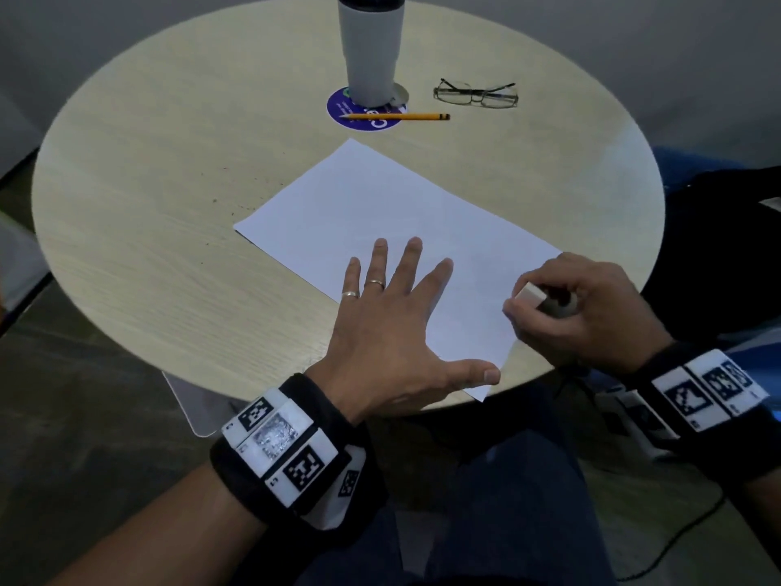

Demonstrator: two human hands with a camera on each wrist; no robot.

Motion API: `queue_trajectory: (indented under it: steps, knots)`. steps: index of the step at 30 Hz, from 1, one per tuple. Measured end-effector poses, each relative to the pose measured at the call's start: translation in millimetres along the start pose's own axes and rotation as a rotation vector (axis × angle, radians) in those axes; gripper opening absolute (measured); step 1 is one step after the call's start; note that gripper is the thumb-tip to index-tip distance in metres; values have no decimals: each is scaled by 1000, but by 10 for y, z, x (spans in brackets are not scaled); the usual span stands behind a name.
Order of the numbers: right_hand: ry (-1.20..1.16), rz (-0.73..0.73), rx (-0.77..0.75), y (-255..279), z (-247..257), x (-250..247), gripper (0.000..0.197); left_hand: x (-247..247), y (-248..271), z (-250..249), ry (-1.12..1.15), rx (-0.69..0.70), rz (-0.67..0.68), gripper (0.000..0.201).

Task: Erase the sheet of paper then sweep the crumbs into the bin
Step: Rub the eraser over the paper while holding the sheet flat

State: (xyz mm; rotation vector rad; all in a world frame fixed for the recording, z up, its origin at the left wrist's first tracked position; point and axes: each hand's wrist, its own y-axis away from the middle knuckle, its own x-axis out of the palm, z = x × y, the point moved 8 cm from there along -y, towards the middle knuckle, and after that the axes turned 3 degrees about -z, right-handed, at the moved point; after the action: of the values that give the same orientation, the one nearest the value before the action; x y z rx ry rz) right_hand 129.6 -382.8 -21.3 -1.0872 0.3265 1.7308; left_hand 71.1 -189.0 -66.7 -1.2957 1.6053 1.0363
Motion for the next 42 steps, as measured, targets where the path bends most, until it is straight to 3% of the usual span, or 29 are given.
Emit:
queue_trajectory:
  steps: [4,8,13,16,18,22,25,27,31,37,42]
  knots:
    - [-68,122,-96,165,257,190,10,-3,-2,6,22,0,1,130]
    - [-15,28,-4,20,-25,-1,11,14,-11,3,4,2,2,131]
    - [-31,152,-150,165,339,223,6,9,7,1,20,10,7,130]
    - [-8,66,-27,12,93,54,9,21,3,4,12,13,11,130]
    - [45,31,-36,-40,106,26,10,21,2,3,13,11,6,129]
    - [11,122,-178,80,437,275,9,13,-2,-3,10,9,5,129]
    - [54,8,-60,-65,171,136,17,17,-2,0,0,15,19,128]
    - [96,-40,-76,-88,168,99,15,14,0,3,-5,18,11,128]
    - [22,111,-217,85,533,353,14,12,-1,-4,4,15,-5,126]
    - [71,-48,-72,-121,215,184,16,26,0,8,-9,25,11,127]
    - [27,83,-166,-5,474,381,13,21,-6,4,-10,22,8,127]
